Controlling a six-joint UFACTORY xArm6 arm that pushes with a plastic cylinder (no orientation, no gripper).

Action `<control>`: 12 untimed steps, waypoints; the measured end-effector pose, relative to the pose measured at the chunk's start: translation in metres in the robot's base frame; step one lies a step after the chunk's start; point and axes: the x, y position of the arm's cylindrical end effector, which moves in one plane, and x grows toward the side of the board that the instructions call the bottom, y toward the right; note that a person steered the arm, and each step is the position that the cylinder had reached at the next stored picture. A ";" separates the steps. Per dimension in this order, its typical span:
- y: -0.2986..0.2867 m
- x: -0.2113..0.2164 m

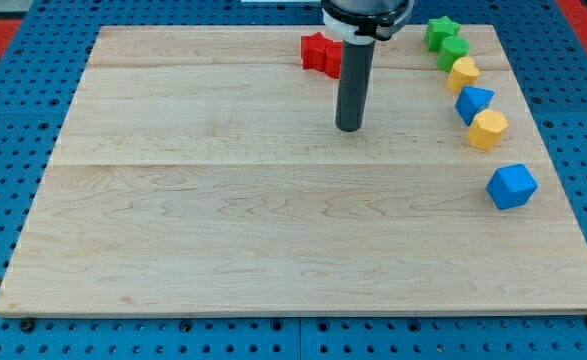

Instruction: Place your arm to the right of hexagon

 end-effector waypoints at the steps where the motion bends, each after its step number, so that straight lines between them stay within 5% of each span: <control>1: 0.015 0.023; 4: 0.051 0.057; 12: 0.216 0.050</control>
